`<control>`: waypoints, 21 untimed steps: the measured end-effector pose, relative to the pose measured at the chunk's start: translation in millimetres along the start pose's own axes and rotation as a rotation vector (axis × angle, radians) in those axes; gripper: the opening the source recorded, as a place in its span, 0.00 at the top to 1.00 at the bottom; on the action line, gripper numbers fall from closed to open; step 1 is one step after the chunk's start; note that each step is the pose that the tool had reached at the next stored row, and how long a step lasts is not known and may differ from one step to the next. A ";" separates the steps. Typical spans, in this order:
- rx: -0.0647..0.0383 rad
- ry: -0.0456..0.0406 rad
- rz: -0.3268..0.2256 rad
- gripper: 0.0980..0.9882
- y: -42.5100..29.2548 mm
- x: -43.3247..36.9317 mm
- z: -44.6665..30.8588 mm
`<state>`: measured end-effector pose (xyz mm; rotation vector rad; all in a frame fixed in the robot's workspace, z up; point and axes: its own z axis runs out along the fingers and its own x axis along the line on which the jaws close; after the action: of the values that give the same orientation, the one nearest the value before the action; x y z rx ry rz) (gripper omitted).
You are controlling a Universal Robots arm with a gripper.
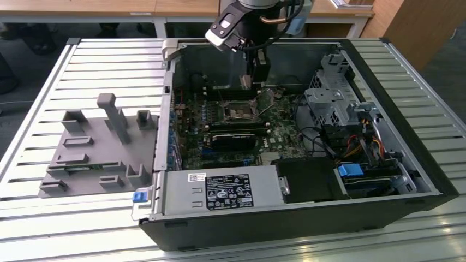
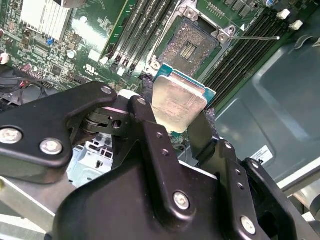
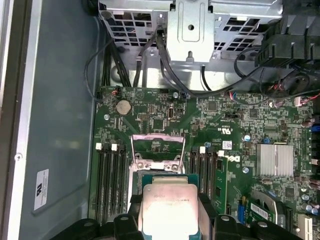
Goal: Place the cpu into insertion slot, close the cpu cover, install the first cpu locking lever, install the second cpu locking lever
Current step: 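Place the cpu into insertion slot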
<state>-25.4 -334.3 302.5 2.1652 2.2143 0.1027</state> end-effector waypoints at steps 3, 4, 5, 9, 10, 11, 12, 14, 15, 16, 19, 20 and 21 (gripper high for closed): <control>0.000 -0.0011 0.000 0.52 -0.3 0.0 4.2; 0.000 -0.0029 0.000 0.52 -0.4 -0.1 5.6; 0.000 -0.0042 0.000 0.52 -0.6 -0.1 7.2; 0.000 -0.0049 0.000 0.52 -3.8 -0.1 14.3; 0.000 -0.0049 0.000 0.52 -5.1 0.1 15.9; 0.000 -0.0051 0.000 0.52 -6.1 0.4 17.7; 0.000 -0.0052 0.001 0.52 -6.7 0.8 19.5; 0.000 -0.0059 0.010 0.52 -7.1 2.3 22.8; 0.000 -0.0062 0.014 0.52 -7.2 2.9 24.3; 0.000 -0.0064 0.018 0.52 -7.4 3.5 26.0; 0.000 -0.0066 0.020 0.52 -9.8 4.4 31.4; 0.000 -0.0063 0.017 0.52 -11.0 4.3 33.1; 0.000 -0.0060 0.013 0.52 -12.1 4.4 34.9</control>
<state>-34.8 -329.6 266.9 2.1770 2.1977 0.0964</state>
